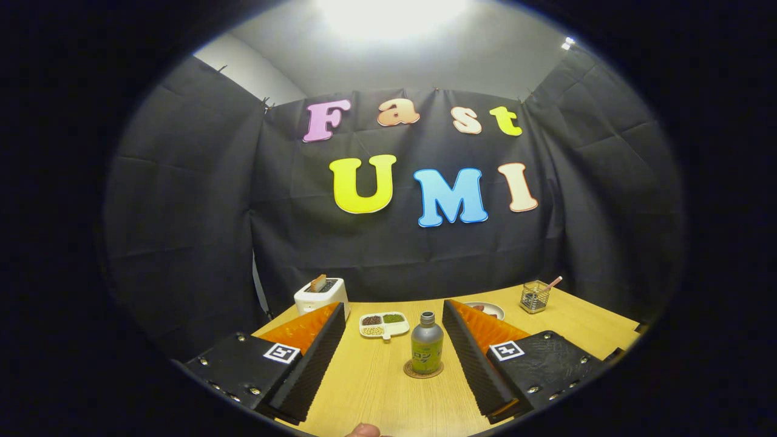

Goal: Take the bottle from table, then pour the juice into the cup, finally place the bottle on the coaster

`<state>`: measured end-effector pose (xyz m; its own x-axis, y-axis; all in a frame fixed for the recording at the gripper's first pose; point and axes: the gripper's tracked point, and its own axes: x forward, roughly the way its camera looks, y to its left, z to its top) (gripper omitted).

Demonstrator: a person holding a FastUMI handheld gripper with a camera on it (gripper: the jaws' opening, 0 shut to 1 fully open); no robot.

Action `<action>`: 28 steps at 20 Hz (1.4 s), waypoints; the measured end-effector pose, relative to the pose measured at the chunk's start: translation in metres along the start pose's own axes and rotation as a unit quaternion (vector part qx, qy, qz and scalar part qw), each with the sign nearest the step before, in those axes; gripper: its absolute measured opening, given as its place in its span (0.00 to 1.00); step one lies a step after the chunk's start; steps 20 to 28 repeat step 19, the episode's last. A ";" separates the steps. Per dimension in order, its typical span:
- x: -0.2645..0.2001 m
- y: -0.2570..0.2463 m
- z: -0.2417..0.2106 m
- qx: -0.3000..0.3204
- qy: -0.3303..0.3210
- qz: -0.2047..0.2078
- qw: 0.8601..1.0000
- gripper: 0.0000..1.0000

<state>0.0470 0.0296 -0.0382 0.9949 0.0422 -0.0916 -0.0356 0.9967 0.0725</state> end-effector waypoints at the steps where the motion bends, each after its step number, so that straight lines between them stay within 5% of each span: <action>1: -0.001 -0.001 0.000 -0.004 0.000 0.000 1.000 0.98; 28: -0.008 0.006 0.007 -0.017 -0.006 0.003 1.000 0.98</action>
